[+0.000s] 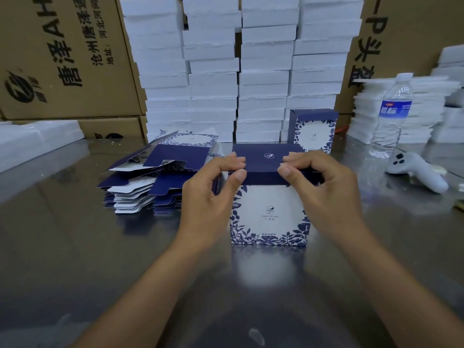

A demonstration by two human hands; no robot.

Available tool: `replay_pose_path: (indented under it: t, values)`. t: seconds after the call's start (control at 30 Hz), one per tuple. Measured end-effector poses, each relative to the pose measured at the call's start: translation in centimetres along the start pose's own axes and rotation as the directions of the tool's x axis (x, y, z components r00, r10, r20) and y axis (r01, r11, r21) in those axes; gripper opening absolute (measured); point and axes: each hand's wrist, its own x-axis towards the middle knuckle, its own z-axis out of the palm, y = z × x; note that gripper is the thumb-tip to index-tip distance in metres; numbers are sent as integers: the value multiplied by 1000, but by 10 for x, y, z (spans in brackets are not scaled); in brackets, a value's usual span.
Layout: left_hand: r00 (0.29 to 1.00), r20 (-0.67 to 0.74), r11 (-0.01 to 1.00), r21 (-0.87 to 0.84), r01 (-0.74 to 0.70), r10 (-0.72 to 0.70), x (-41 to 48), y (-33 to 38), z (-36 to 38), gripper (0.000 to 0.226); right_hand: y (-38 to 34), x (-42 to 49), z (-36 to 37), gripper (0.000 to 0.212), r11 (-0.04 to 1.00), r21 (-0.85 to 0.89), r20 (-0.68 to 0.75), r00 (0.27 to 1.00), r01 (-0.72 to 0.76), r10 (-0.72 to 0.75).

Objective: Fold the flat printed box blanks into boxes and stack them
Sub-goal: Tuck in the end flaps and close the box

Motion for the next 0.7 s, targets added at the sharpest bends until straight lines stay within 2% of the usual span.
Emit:
replay_pose_path:
  t: [0.1,0.27,0.53,0.63,0.7]
  values:
    - [1000,22,1000,-5,-1,1,-1,-2,-3,10,-1,-4,-2,13,1000,21,-9,1000,-19,20]
    - [1000,26,999,-37,14,-13,0,-5,-5,12,2,-10,-7,10,999,6,-94,995,-33,34]
    - [998,53,998,-48,31,-28,-2,-7,-7,19,10,-8,-3,8,998,49,-110,993,-26,32]
    - [999,42,998,-60,33,-31,-3,-7,-6,18,16,-9,-3,4,986,153,-108,990,-71,88]
    - [999,41,998,-64,25,-23,-4,-8,-6,18,20,-9,-2,11,954,273,-92,983,-126,157]
